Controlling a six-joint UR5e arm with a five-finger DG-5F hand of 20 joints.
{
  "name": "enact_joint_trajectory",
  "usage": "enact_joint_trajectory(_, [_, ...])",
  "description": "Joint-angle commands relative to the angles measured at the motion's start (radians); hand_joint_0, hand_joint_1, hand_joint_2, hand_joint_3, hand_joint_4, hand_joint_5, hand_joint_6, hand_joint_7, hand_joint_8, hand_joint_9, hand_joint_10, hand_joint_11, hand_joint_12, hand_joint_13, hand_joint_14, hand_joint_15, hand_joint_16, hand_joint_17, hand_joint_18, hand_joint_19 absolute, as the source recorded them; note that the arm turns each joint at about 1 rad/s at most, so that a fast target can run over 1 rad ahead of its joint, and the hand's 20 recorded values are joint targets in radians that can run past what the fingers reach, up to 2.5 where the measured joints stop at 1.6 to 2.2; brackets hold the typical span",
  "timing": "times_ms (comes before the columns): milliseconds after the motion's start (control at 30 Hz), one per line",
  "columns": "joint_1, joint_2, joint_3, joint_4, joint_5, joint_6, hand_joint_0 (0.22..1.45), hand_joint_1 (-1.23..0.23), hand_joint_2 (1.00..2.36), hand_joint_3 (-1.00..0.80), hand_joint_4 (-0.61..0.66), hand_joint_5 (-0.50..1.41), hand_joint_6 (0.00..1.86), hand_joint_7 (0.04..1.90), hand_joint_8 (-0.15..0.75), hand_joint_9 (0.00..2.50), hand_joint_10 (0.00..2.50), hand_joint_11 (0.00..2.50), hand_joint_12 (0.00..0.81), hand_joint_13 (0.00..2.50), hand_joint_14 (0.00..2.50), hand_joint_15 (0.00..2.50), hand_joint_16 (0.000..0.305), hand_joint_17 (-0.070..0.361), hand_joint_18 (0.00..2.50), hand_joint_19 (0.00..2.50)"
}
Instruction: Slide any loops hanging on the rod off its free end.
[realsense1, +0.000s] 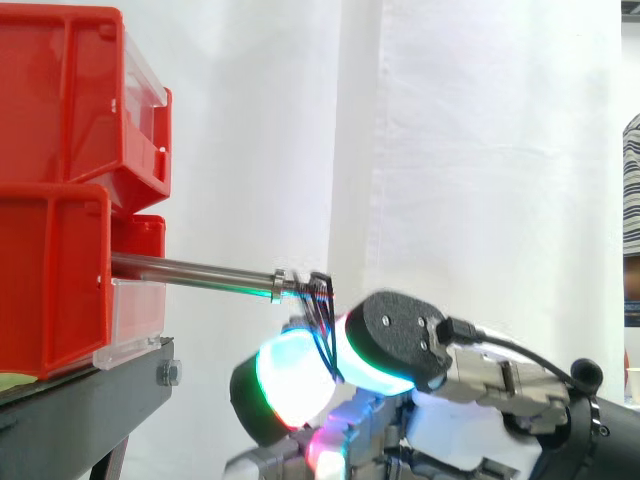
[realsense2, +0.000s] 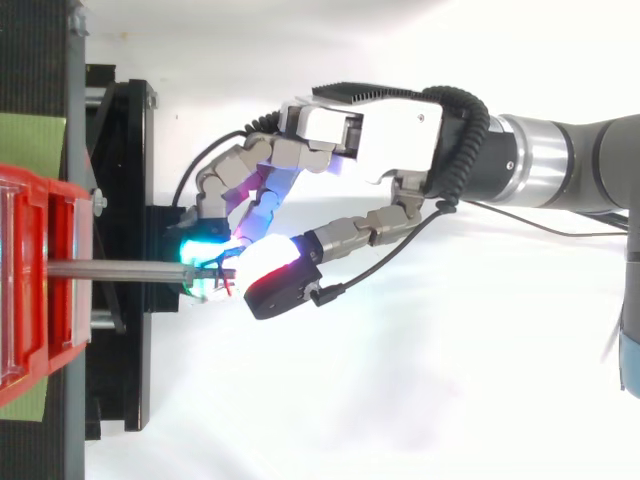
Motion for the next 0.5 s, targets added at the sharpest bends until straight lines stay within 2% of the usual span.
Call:
enact_joint_trajectory(0, [-0.002,0.001,-0.013,-0.011,-0.006,0.005,0.46,-0.71,1.62,-0.09,-0.12,-0.08,0.88,1.04,0.320,1.18,0.01,0.29,0.399,0.77,0.00,0.09,0.060,0.135,0.81,0.27])
enact_joint_trajectory(167, [-0.008,0.001,-0.013,-0.022,-0.023,0.037,0.46,-0.71,1.61,-0.08,-0.12,-0.08,0.88,1.04,0.322,1.18,0.01,0.30,0.401,0.77,0.00,0.09,0.060,0.135,0.81,0.27])
enact_joint_trajectory(200, [-0.014,0.002,-0.013,-0.034,-0.035,0.043,0.46,-0.71,1.61,-0.09,-0.12,-0.08,0.88,1.04,0.322,1.18,0.01,0.30,0.400,0.77,0.00,0.10,0.060,0.135,0.81,0.27])
enact_joint_trajectory(267, [-0.018,0.002,-0.013,-0.037,-0.038,0.043,0.46,-0.71,1.61,-0.08,-0.12,-0.08,0.88,1.04,0.321,1.18,0.01,0.29,0.400,0.77,0.00,0.10,0.060,0.135,0.81,0.27])
enact_joint_trajectory(367, [-0.022,0.015,-0.013,-0.040,-0.046,0.043,0.46,-0.71,1.61,-0.08,-0.12,-0.08,0.88,1.04,0.318,1.18,0.01,0.29,0.400,0.76,0.00,0.10,0.060,0.135,0.81,0.26])
enact_joint_trajectory(467, [-0.031,0.034,-0.013,-0.080,-0.061,0.039,0.46,-0.71,1.61,-0.09,-0.12,-0.08,0.88,1.04,0.322,1.18,0.01,0.30,0.400,0.76,0.00,0.09,0.060,0.135,0.81,0.27])
